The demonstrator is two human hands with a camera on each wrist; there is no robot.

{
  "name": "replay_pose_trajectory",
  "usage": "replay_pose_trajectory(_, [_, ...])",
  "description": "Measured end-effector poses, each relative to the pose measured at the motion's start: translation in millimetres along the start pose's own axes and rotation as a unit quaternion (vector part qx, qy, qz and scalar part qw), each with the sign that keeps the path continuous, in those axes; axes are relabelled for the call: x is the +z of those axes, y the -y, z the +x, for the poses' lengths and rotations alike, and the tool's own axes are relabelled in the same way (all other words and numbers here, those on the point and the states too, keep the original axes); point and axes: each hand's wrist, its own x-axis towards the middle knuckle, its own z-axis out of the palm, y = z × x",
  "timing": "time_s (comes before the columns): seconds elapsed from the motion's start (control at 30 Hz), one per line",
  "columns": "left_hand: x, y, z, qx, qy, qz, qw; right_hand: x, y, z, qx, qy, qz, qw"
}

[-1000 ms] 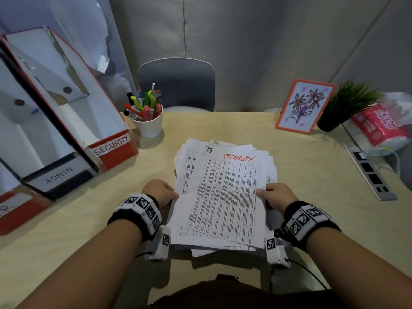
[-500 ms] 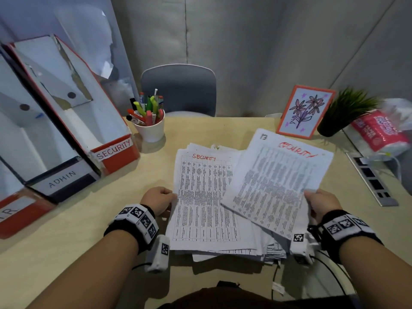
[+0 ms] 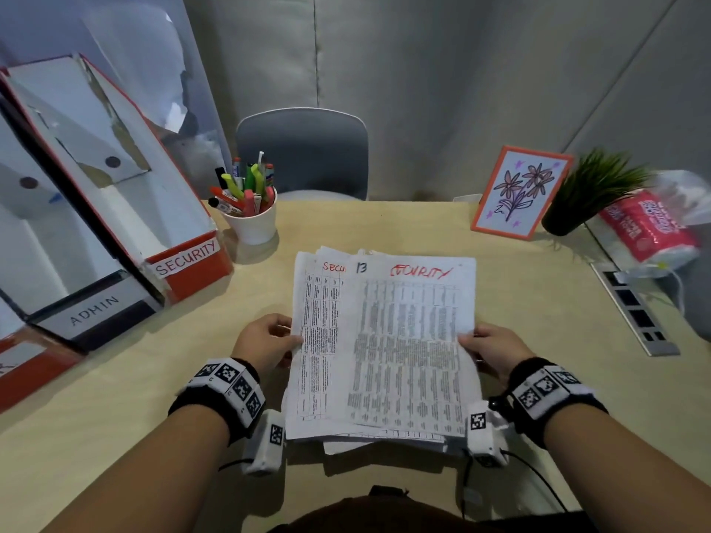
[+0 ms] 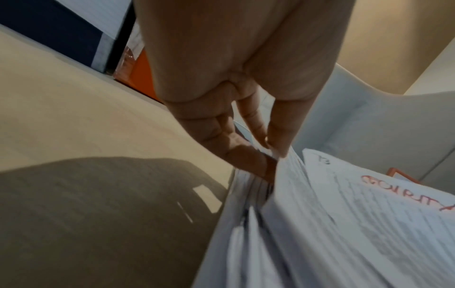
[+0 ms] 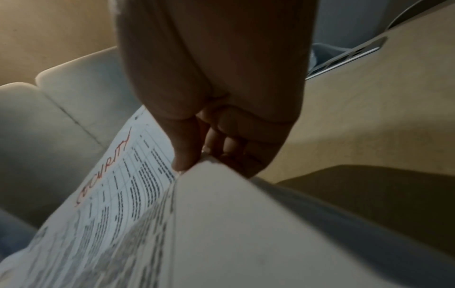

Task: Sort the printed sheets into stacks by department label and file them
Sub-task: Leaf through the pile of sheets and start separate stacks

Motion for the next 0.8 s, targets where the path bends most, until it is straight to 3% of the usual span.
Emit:
replay_pose_trajectory(0.1, [2, -5, -5, -0.017, 0.041, -0.031, 0.999, 16, 5, 1, -0.027, 0.023, -0.039, 0.999])
replay_pose_trajectory(0.23, [5, 1, -3, -0.01, 0.078, 0.014, 0.997, 33, 9, -2, -0.052, 0.02, -0.058, 0.997])
replay_pose_trajectory(0.5, [11, 7, -5, 0.017, 0.069, 0.085, 0.994, 33, 1, -4, -0.072, 0.035, -0.066, 0.995])
replay_pose_trajectory(0.6, [11, 11, -5, 0.05, 0.068, 0.089, 0.992, 29, 1, -5, -0.071, 0.056, -0.025, 0.996])
replay_pose_trajectory(0.8, [11, 12, -8, 0.051, 0.073, 0.083, 0.993, 29, 2, -12, -0.094, 0.083, -0.037, 0.991])
